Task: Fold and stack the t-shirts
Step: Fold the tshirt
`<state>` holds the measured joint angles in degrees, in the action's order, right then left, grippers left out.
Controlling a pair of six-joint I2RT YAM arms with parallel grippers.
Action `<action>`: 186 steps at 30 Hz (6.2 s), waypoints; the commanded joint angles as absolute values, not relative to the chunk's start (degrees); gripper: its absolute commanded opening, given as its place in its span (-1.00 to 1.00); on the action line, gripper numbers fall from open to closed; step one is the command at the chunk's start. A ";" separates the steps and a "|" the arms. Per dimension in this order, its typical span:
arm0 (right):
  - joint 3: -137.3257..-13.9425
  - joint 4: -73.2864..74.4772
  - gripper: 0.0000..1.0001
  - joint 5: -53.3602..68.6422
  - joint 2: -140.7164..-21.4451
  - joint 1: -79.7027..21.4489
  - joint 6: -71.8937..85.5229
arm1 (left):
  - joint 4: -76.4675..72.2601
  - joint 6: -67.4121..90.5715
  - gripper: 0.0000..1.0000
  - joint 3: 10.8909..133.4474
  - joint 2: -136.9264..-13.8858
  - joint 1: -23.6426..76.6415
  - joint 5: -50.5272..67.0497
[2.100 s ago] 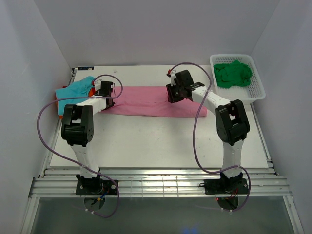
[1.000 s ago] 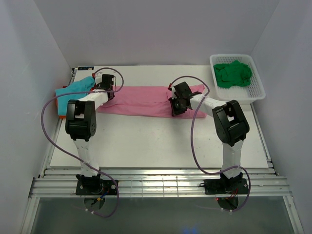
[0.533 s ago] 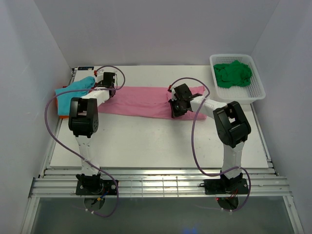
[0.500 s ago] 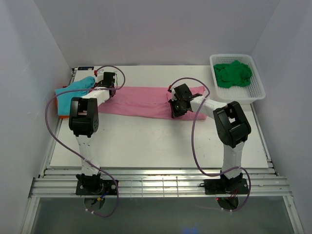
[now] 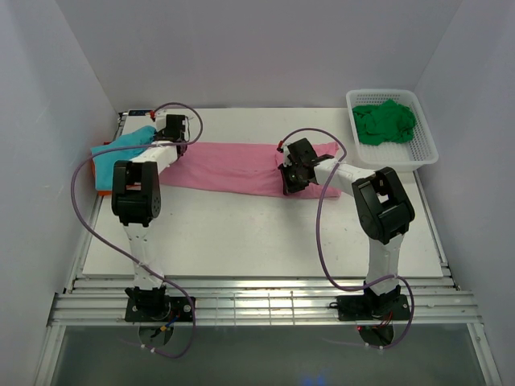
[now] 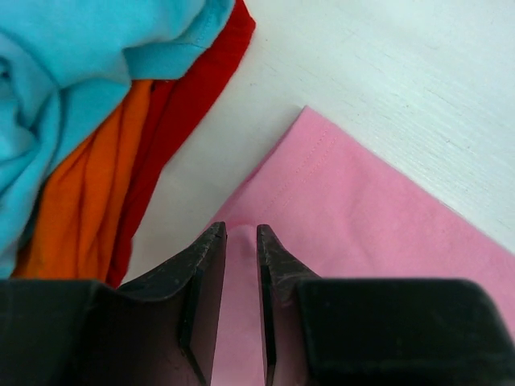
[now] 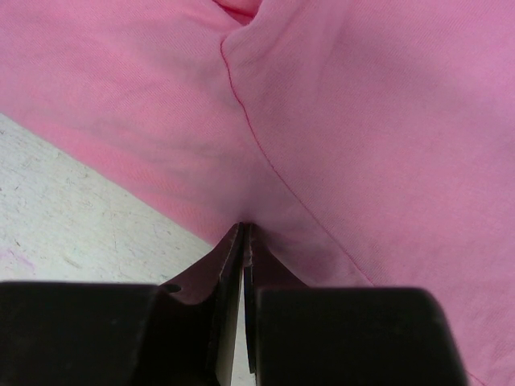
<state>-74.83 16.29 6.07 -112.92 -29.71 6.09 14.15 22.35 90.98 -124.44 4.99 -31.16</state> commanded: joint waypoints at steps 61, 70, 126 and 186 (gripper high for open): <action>-68.91 29.71 -0.71 -15.64 -103.97 -14.51 10.55 | 13.27 24.43 -0.38 76.03 -118.83 7.21 -27.25; -73.46 30.41 -0.71 -14.59 -107.75 -12.57 8.88 | 14.59 25.13 -0.38 75.24 -119.09 7.12 -26.37; -120.41 38.15 -0.69 -10.81 -138.43 -6.94 1.50 | 43.93 74.94 -0.54 37.44 -80.43 50.35 -30.94; -69.80 14.06 -0.80 2.03 -80.26 -12.30 5.54 | -10.28 12.75 -1.00 75.75 -103.44 46.06 -15.57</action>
<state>-71.42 16.75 3.51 -87.26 -10.17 4.54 -1.34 20.03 70.72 -101.84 47.33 -28.12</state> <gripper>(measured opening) 0.103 0.025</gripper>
